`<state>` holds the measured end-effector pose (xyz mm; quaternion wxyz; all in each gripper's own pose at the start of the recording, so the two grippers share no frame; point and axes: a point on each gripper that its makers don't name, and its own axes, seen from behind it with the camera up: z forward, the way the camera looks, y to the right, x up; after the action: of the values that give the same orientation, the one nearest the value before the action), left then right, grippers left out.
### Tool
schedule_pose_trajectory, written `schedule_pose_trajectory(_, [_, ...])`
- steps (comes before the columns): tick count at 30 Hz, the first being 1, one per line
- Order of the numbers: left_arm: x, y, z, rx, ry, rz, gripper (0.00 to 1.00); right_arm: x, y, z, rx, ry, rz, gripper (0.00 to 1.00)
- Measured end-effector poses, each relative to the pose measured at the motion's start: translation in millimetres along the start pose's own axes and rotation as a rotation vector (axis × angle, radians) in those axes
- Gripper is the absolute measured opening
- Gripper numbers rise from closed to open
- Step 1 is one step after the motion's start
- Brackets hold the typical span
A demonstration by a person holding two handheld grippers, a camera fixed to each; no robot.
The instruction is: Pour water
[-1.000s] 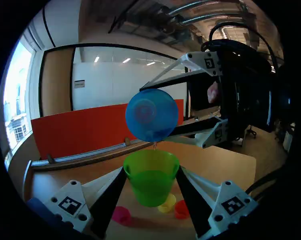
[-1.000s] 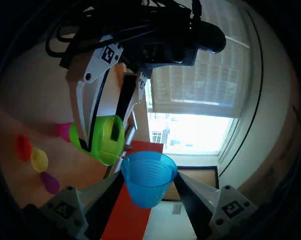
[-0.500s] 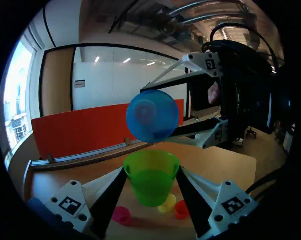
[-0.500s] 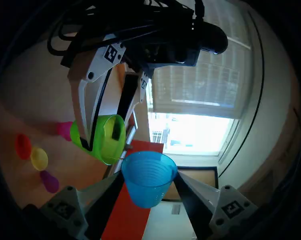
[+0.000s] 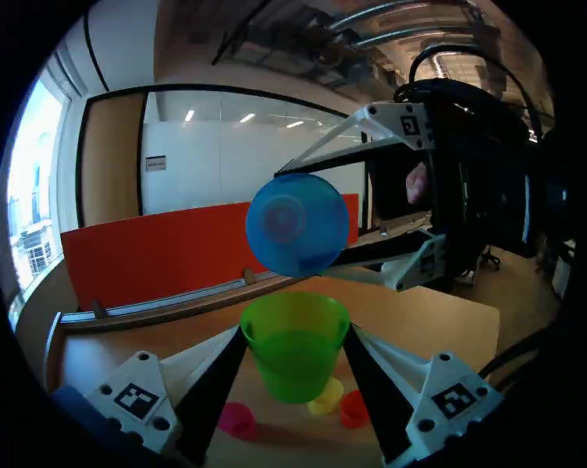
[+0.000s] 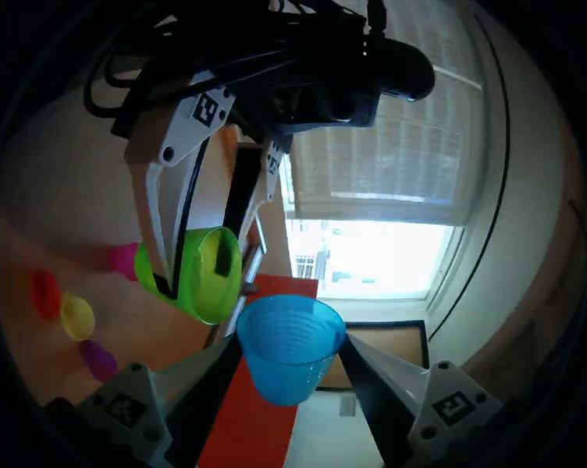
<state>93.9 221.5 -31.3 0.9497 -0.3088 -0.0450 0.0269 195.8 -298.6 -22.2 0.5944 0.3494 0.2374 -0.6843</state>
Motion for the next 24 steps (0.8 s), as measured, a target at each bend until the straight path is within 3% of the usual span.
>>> schedule_pose_trajectory(24, [-6.1,-0.3,1.0,-0.001,-0.012,0.006,0.85,-33.8,-4.9,11.2,-0.028,-0.007,0.607,0.91])
